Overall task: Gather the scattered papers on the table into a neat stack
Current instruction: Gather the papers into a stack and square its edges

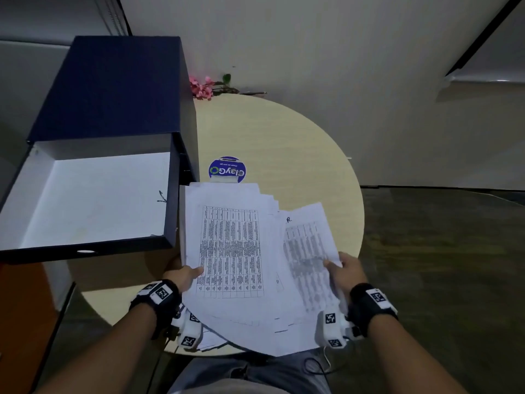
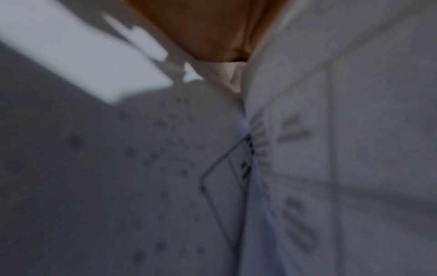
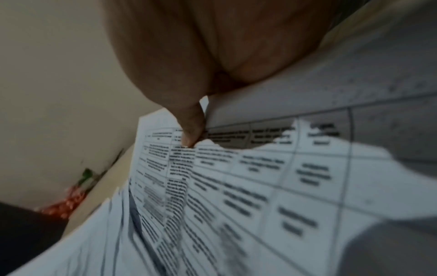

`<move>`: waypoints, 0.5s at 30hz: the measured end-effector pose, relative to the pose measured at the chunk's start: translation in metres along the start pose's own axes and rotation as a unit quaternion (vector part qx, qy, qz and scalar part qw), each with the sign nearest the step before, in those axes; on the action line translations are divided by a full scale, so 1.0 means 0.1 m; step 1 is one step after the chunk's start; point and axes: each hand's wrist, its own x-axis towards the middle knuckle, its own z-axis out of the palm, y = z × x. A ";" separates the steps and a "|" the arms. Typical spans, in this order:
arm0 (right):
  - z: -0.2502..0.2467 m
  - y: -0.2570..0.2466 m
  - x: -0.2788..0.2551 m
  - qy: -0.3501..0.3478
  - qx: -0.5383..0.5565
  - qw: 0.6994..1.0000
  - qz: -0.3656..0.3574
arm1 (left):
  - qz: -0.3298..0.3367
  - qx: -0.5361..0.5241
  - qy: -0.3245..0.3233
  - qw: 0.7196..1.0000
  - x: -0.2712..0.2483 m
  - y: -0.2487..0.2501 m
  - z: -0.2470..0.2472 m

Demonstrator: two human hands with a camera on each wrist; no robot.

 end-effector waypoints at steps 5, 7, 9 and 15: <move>-0.55 -0.54 0.03 0.073 0.066 0.992 -0.079 | 0.018 0.000 0.016 1.000 0.00 0.12 -0.02; -0.72 -0.85 -0.03 0.059 0.150 0.982 -0.096 | 0.038 0.009 -0.004 0.999 -0.01 0.16 -0.02; -0.75 -1.10 -0.11 0.017 0.218 0.970 -0.110 | 0.065 -0.087 -0.001 0.994 0.01 0.23 0.04; -0.09 -0.91 -0.16 -0.006 0.089 0.993 -0.083 | 0.135 -0.337 0.038 0.931 -0.01 0.48 0.08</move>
